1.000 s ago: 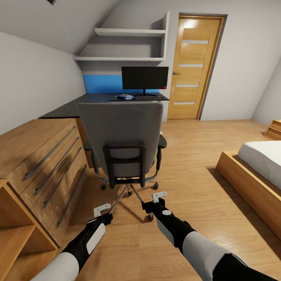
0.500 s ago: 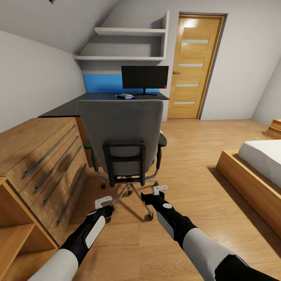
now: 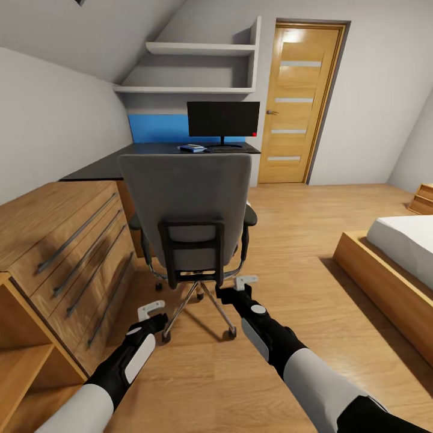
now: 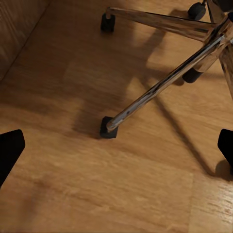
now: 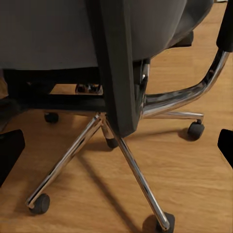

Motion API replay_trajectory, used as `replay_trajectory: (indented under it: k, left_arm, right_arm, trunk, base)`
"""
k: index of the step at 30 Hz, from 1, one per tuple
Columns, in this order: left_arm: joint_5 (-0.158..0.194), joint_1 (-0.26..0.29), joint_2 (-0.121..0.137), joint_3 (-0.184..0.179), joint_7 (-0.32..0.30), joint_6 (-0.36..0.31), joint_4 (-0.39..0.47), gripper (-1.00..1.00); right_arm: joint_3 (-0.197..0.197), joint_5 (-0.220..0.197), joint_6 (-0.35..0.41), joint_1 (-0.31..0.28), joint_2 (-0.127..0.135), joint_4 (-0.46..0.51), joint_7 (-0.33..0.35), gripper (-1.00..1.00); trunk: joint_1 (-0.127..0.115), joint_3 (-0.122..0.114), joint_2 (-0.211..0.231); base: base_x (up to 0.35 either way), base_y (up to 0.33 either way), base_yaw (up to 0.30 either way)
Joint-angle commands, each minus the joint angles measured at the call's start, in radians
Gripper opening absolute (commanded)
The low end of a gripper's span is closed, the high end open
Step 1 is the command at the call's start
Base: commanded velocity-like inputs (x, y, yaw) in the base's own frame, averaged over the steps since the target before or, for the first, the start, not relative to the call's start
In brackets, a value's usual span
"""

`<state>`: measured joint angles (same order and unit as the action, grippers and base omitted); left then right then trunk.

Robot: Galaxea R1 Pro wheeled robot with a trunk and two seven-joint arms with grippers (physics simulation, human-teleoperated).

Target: In the bedroom, organize the workspace by keeping the computer under the desk, ensuring the monitor is on the desk, placing the keyboard on the desk next to the monitor, placing the mouse on the desk next to the keyboard, moving the folder from the swivel chair onto the desk next to the mouse, stacking the notebook on top of the folder with the pen on top of the notebook, and positioning the swivel chair next to the desk.

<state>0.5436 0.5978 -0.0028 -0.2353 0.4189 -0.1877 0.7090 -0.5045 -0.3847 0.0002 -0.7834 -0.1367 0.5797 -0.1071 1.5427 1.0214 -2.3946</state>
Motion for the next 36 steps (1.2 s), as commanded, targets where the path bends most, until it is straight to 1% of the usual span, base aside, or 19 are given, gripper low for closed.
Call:
replay_trajectory:
  k: [1, 9, 10, 11, 15, 26, 33, 36]
  left_arm:
    - [0.006, 0.000, 0.001, -0.004, 0.008, -0.003, 0.001, 1.00]
    - [0.007, 0.000, -0.001, -0.005, 0.006, -0.004, -0.002, 1.00]
    - [0.007, 0.000, -0.002, -0.006, 0.006, -0.004, -0.003, 1.00]
    - [0.007, 0.000, -0.005, -0.008, 0.006, -0.005, -0.011, 1.00]
    - [0.006, 0.000, -0.008, -0.010, 0.006, -0.005, -0.027, 1.00]
    - [0.005, 0.000, -0.009, -0.014, 0.007, -0.004, -0.050, 1.00]
    - [0.004, 0.000, -0.010, -0.015, 0.008, -0.003, -0.072, 1.00]
    - [0.004, 0.000, -0.010, -0.015, 0.008, -0.002, -0.074, 1.00]
  right_arm:
    - [-0.008, -0.010, 0.000, -0.001, 0.001, 0.002, -0.009, 1.00]
    - [-0.012, -0.010, -0.004, 0.001, -0.001, -0.010, -0.001, 1.00]
    - [-0.015, -0.010, -0.005, 0.002, -0.002, -0.023, 0.001, 1.00]
    - [-0.024, -0.008, -0.007, 0.002, -0.006, -0.057, 0.002, 1.00]
    - [-0.032, -0.007, -0.013, 0.002, -0.010, -0.086, 0.002, 1.00]
    - [-0.039, -0.008, -0.015, 0.003, -0.016, -0.110, 0.009, 1.00]
    - [-0.039, -0.007, -0.014, 0.003, -0.024, -0.129, 0.066, 1.00]
    - [-0.040, -0.007, -0.014, 0.003, -0.025, -0.132, 0.077, 1.00]
  trunk:
    - [0.000, 0.001, 0.000]
    - [0.000, 0.001, 0.000]
    - [0.000, 0.001, 0.000]
    - [0.000, 0.001, 0.000]
    - [0.000, 0.001, 0.000]
    - [0.000, 0.001, 0.000]
    - [0.000, 0.001, 0.000]
    - [0.000, 0.001, 0.000]
  base:
    - [0.000, 0.000, 0.000]
    - [0.100, 0.000, 0.000]
    - [0.042, 0.000, 0.000]
    - [0.017, 0.000, 0.000]
    - [0.010, 0.000, 0.000]
    - [0.002, 0.000, 0.000]
    - [0.002, 0.000, 0.000]
    - [0.083, 0.000, 0.000]
